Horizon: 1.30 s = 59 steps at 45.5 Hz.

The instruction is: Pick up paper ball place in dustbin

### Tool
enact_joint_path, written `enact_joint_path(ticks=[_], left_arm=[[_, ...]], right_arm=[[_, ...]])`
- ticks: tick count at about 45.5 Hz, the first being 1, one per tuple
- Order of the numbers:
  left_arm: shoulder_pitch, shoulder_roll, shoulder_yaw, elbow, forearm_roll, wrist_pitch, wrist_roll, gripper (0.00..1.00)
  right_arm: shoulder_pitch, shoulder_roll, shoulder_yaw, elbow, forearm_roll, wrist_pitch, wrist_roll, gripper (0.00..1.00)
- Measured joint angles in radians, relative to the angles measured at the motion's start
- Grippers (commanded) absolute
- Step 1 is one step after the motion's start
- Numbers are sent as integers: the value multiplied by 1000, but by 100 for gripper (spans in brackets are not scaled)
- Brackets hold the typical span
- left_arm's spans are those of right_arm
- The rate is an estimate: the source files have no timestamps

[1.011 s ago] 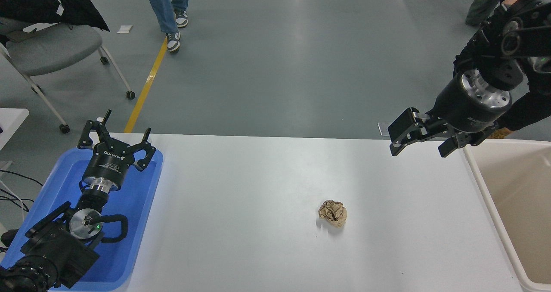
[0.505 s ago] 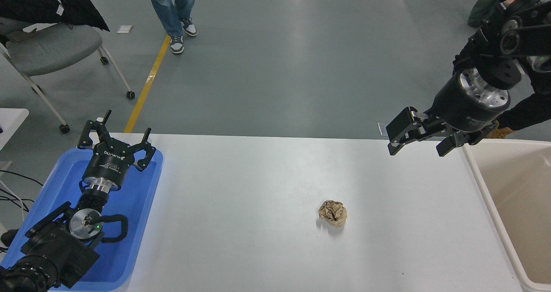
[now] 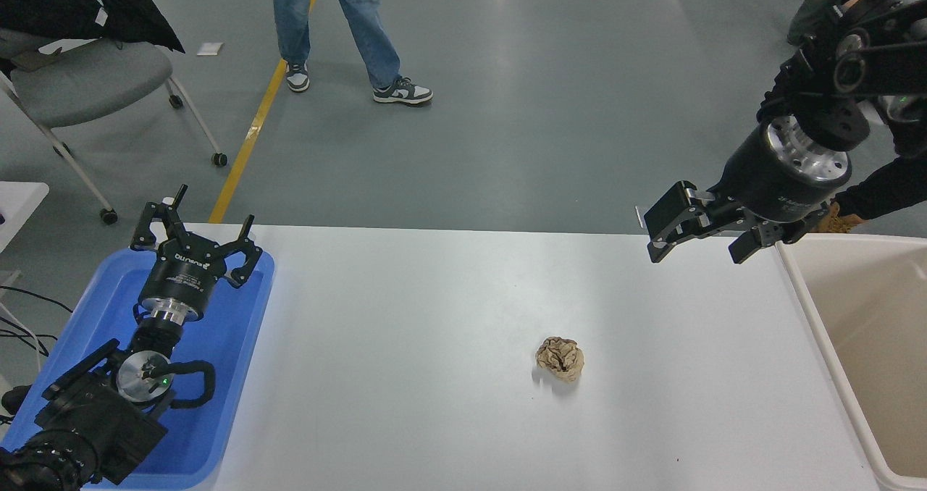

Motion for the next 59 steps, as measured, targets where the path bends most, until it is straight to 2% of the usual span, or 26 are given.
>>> enact_joint_path(ticks=[59], left_arm=[[-2, 0, 0, 0, 0, 0, 0, 100]], right_arm=[[-16, 11, -1, -25, 14, 0, 0, 100]])
